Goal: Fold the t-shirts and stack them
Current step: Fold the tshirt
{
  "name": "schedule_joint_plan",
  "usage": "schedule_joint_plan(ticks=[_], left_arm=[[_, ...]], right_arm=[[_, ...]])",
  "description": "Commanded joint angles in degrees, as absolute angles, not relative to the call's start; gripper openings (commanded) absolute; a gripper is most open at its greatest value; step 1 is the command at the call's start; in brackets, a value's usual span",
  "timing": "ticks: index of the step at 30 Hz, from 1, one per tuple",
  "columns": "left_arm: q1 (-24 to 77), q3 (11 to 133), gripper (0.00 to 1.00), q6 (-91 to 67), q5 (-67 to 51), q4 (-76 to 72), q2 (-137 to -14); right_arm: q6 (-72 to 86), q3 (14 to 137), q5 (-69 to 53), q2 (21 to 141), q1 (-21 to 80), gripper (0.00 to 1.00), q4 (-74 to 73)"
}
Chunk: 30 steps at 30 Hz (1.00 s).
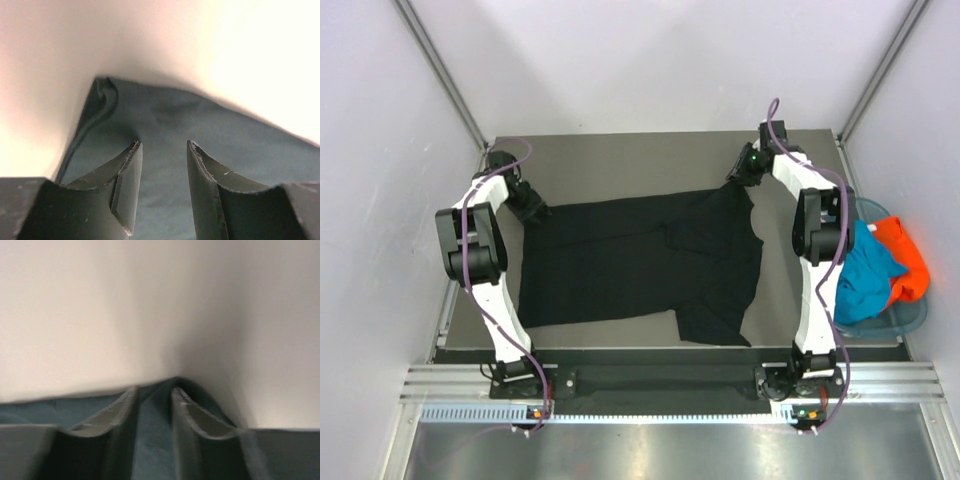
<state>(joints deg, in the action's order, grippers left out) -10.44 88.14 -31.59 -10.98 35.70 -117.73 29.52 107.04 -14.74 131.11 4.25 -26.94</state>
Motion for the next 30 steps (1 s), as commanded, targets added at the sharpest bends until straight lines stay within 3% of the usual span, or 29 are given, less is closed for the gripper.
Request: schedule_joint_plan(ticks=[1,2,5,11,13,16,30], left_arm=[[-11.2,91.2,0.46,-31.7,-11.9,35.3,-120.4],[-11.4,91.4,0.46,-31.7,-11.9,35.3,-120.9],[-12.0,92.2,0.46,-31.5,-11.7,35.4,-122.5],[-12.7,93.9,0.46,-30.9,-12.0,36.3,-123.2],[-12.7,94.1,0.46,-31.2,-12.3,36.6,-122.5],[-12.7,93.9,0.46,-31.5,-12.6,36.6,-121.1],[-12.7,96.2,0.48,-27.8,-9.8,37.8,-120.4]], right_arm=[[31.0,111.1,-13.9,131.5,3.9,0.28,-24.3],[30.9,110.8,-13.0,130.6,3.7,0.18,-24.3],[29.9,109.1,-8.5,127.6,2.8,0.03,-24.7],[28.4,109.1,-6.6,128.6,1.6,0.00,-26.5],[28.4,108.5,-6.4,128.6,1.5,0.01,-27.1],[28.5,105.1,-5.6,127.2,1.4,0.12,-25.3],[17.1,108.0,-1.7,121.9,4.0,0.28,-36.2]])
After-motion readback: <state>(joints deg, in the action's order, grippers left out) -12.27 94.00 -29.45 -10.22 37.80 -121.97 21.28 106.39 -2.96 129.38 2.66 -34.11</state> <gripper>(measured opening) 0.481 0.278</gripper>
